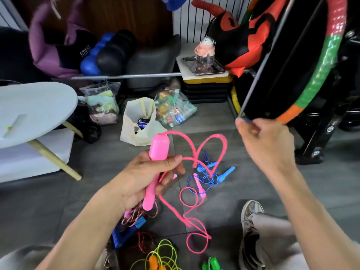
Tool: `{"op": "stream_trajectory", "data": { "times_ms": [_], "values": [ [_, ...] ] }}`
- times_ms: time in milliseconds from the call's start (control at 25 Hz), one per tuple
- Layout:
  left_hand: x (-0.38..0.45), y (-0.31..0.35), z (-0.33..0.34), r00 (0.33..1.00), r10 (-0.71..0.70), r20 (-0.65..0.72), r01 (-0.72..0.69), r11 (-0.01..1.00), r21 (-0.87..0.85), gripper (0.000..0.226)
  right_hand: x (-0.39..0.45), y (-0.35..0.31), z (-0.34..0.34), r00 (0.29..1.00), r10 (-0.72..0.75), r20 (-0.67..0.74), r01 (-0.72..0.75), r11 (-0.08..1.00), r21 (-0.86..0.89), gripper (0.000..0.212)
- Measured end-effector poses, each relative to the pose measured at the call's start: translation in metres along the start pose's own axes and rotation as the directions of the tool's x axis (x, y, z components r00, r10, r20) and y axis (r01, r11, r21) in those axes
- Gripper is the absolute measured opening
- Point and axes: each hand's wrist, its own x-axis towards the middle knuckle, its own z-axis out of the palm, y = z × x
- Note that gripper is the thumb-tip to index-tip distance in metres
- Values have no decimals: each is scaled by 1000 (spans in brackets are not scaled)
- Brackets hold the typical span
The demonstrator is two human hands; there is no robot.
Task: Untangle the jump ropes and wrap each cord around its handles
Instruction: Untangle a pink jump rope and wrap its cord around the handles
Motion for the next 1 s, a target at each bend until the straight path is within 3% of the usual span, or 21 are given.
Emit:
{"op": "stream_trajectory", "data": {
  "times_ms": [40, 80, 120, 160, 200, 240, 320, 440, 480, 560, 640, 680, 720, 760, 800, 840, 880, 920, 1000],
  "values": [
    [1, 0, 2, 1000, -13, -16, 14, 1000, 4, 30, -12, -7, 5, 988, -132, 75, 126, 988, 88, 32],
    [2, -1, 4, 1000, -19, -17, 19, 1000, 5, 32, -22, -15, 7, 924, -277, 265, 186, 928, 323, 34],
    [3, -2, 7, 1000, -20, -10, 20, 1000, 7, 33, -30, -22, 11, 784, -437, 440, 126, 807, 576, 43],
    [3, -2, 9, 1000, -17, 1, 17, 1000, 10, 31, -36, -27, 13, 623, -555, 552, 22, 718, 696, 44],
    [4, -1, 10, 1000, -15, 5, 15, 1000, 11, 28, -40, -30, 16, 519, -609, 600, -31, 688, 725, 39],
    [3, -1, 9, 1000, -15, 2, 15, 1000, 12, 27, -42, -32, 20, 484, -616, 622, -25, 701, 713, 33],
    [2, 1, 6, 1000, -16, 1, 16, 1000, 12, 27, -42, -33, 28, 509, -562, 652, 5, 760, 650, 24],
    [1, 3, 3, 999, 18, 31, -18, 1000, 16, 28, -36, -33, 28, 508, -555, 658, -22, 755, 655, 6],
    [2, 2, 2, 999, 27, 16, -28, 1000, 15, 28, -31, -34, 25, 560, -549, 621, -14, 743, 669, 6],
    [4, 3, -1, 999, 39, -17, -38, 999, 39, 25, -15, -29, 17, 786, -421, 453, 4, 736, 677, 13],
    [4, 3, -4, 999, 39, -35, -36, 996, 87, 22, 11, -13, 3, 966, -103, 237, -101, 695, 712, 14],
    [3, 4, -6, 999, 34, -43, -30, 995, 99, 22, 23, -3, -5, 986, 75, 150, -161, 669, 726, 15],
    [2, 4, -8, 998, 30, -47, -25, 994, 104, 22, 32, 9, -9, 980, 193, 53, -176, 705, 687, 20],
    [1, 3, -10, 998, 28, -47, -23, 994, 109, 22, 37, 16, -10, 978, 204, -46, -142, 807, 573, 27],
    [1, 3, -10, 999, 26, -45, -20, 993, 114, 23, 37, 16, -8, 989, 107, -98, -59, 913, 404, 38],
    [1, 1, -8, 999, 21, -45, -16, 993, 118, 24, 28, 8, -5, 998, -37, -56, 53, 951, 306, 48],
    [2, 0, -6, 999, 15, -45, -10, 993, 118, 25, 14, -4, 1, 980, -180, 87, 139, 924, 355, 55],
    [4, -1, -4, 999, 13, -43, -8, 993, 116, 25, -4, -18, 7, 910, -297, 288, 118, 854, 506, 55],
    [6, -1, -1, 999, 21, -36, -17, 993, 113, 25, -38, -45, 19, 652, -447, 612, -83, 761, 644, 42]
  ]
}}
